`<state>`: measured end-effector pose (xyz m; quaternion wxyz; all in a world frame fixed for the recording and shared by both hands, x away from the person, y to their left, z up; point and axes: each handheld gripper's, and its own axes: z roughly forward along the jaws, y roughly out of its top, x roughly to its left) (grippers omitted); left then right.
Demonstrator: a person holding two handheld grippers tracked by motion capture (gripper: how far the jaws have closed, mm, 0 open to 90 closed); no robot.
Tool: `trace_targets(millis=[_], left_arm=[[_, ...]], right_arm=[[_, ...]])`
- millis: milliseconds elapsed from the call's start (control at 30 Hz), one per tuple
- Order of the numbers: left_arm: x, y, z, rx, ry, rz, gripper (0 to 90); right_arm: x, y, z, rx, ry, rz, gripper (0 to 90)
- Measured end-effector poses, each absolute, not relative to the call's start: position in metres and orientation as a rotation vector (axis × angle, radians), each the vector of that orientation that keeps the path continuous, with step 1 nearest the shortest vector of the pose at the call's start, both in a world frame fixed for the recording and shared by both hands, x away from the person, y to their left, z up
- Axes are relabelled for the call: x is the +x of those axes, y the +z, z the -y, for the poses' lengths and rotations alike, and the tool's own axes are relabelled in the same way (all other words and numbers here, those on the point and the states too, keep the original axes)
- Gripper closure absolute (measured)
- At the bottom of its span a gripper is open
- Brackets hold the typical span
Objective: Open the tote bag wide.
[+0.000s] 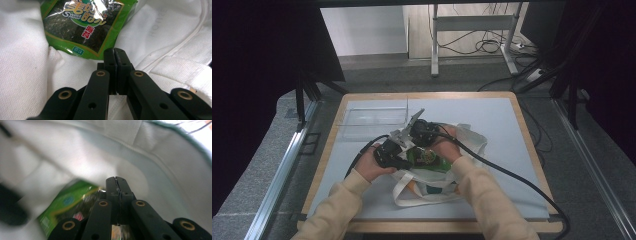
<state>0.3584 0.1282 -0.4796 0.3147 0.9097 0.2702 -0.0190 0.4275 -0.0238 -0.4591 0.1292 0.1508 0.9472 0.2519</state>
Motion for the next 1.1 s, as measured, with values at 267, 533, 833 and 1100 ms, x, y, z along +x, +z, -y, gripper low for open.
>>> trace_targets(millis=[267, 533, 833, 1100], left_arm=[[0.354, -0.477, -0.128, 2.398, -0.040, -0.709, 89.2], [0.354, -0.477, -0.128, 2.401, -0.053, -0.702, 89.7], [0.354, -0.477, -0.129, 2.395, -0.060, -0.701, 89.6], [0.353, -0.476, -0.129, 2.395, -0.054, -0.699, 89.3]], right_arm=[[0.425, -0.436, 0.083, 0.577, 0.600, -2.702, 89.1], [0.447, -0.455, 0.105, 0.687, 0.529, -2.650, 89.1], [0.467, -0.457, 0.106, 0.744, 0.525, -2.607, 89.2], [0.462, -0.455, 0.106, 0.722, 0.565, -2.645, 89.2]])
